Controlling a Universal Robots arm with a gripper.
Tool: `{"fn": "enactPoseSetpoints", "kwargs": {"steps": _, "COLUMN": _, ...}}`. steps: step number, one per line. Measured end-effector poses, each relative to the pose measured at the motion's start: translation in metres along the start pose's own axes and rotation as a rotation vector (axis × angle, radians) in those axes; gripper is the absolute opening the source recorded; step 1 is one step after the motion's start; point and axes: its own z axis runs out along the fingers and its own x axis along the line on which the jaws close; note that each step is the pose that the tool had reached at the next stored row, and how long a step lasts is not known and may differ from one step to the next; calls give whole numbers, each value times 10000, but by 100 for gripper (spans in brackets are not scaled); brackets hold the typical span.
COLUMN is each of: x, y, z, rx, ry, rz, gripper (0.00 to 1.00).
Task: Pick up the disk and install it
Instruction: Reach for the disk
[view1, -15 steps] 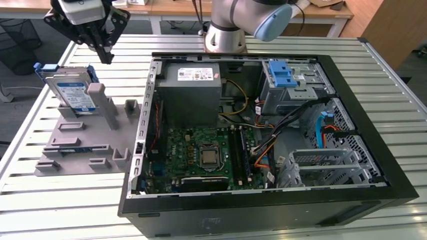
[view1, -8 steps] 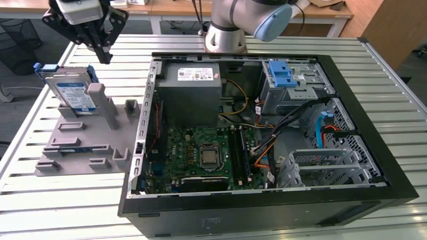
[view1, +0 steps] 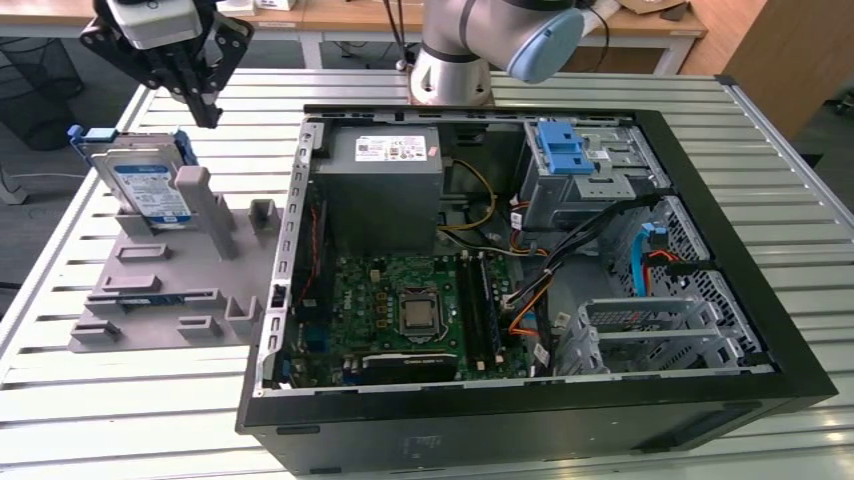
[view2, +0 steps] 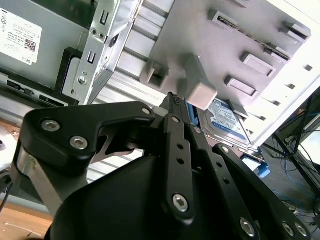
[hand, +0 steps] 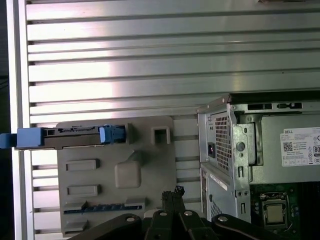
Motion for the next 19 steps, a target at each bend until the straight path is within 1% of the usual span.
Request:
{"fn": "enactPoseSetpoints", "kwargs": {"steps": 11, "x": 18, "y": -1, "z": 0, "rx": 0, "ry": 0, "rz": 1, "gripper": 11}}
{"fn": "enactPoseSetpoints", "kwargs": {"steps": 19, "x": 69, "y": -5, "z": -1, "rx": 0, "ry": 0, "rz": 1, "gripper": 11}}
